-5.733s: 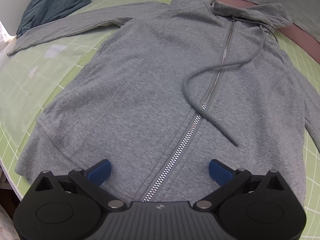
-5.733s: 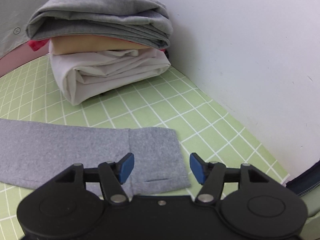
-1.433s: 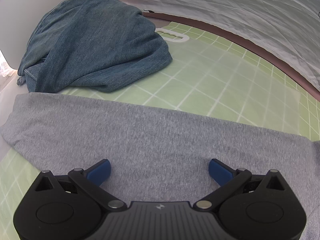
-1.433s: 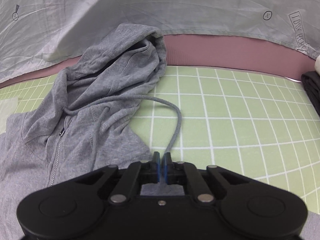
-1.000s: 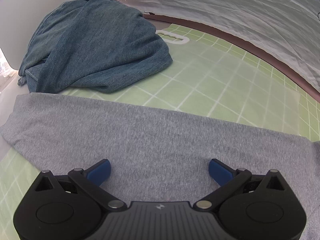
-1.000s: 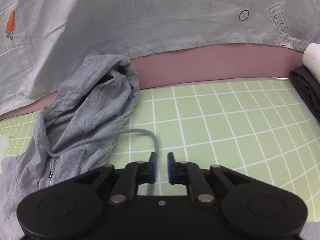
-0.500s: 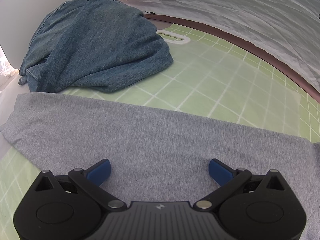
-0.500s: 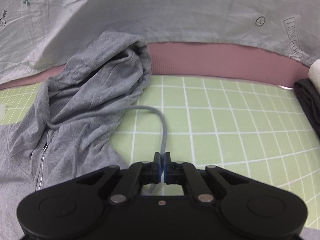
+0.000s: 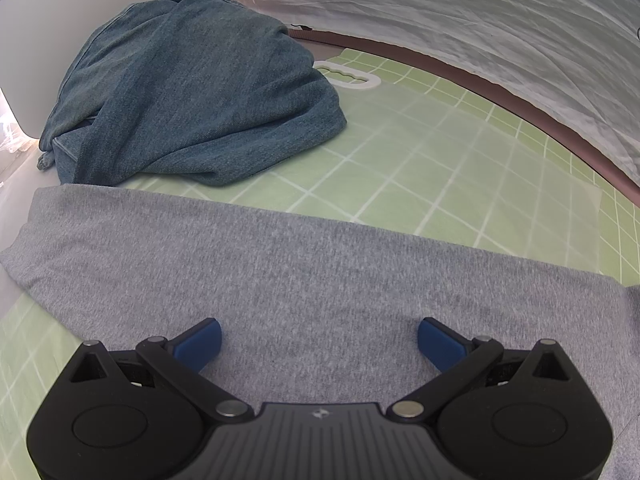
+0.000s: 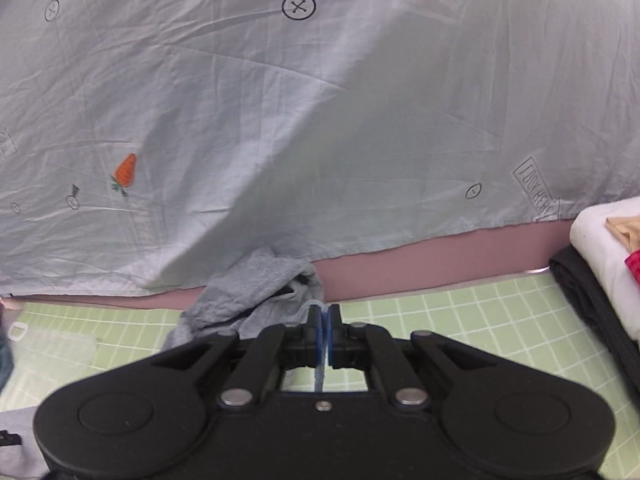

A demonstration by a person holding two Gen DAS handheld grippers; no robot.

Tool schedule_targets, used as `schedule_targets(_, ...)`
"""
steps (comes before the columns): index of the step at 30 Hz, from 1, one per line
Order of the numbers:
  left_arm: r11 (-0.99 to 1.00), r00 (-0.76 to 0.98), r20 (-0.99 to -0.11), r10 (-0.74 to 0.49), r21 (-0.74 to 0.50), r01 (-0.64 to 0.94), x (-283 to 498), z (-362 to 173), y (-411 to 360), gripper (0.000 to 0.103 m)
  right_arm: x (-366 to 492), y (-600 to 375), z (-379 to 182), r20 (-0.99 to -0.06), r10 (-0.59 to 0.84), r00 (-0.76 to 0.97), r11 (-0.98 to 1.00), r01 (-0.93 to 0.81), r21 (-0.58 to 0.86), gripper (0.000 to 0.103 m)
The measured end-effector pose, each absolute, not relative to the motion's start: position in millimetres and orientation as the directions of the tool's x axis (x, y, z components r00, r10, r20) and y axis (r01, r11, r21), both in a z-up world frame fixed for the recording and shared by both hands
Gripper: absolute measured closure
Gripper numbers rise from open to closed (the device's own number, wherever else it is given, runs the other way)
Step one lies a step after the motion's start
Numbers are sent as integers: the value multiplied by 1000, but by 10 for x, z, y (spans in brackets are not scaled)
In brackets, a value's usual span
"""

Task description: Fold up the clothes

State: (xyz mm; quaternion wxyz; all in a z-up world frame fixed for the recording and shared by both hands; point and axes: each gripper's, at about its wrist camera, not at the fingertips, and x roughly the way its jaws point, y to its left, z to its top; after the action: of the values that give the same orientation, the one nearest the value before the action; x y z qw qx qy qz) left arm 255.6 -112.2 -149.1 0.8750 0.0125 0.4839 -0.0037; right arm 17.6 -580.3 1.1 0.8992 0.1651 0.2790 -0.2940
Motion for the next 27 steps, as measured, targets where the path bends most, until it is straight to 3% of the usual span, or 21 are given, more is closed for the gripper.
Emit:
schedule_targets(7,999,532,-847,-2,16,30,2550,-1495,-1110,0,-164,-5059,-148,-663,-275,697,744,590,312,100)
schedule_targets(10,999,519,-855,-14,9,41,2548,-1482,-1080,0,-209,-4673,-376,-719,-237,654,783,566,257,100)
schedule_targets(11,999,516,-856,-18,2,38,2531,-1471,-1054,0,-196,-4581,-493,-749,-244,616,788,576,218,95)
schedule_targets(12,1000,519,-854,-21,-9,26,2502,-1455,-1017,0,-176,-4525,-644,-792,-248,558,783,596,175,84)
schedule_targets(13,1000,523,-852,-26,-21,15,2464,-1435,-970,0,-155,-4470,-795,-831,-251,496,779,613,131,42)
schedule_targets(14,1000,526,-850,-29,-30,7,2426,-1415,-920,0,-141,-4414,-936,-861,-259,438,774,627,87,15)
schedule_targets(16,1000,537,-843,-25,-31,-3,2333,-1359,-799,0,-222,-4307,-1044,-838,-324,440,766,642,41,11)
schedule_targets(18,999,554,-833,-3,-21,-26,2245,-1294,-632,0,-264,-4280,-1095,-851,-298,432,775,630,47,0)
schedule_targets(27,985,578,-809,105,4,-173,2226,-1161,219,0,-346,-4179,-1156,-866,-328,378,729,684,23,0)
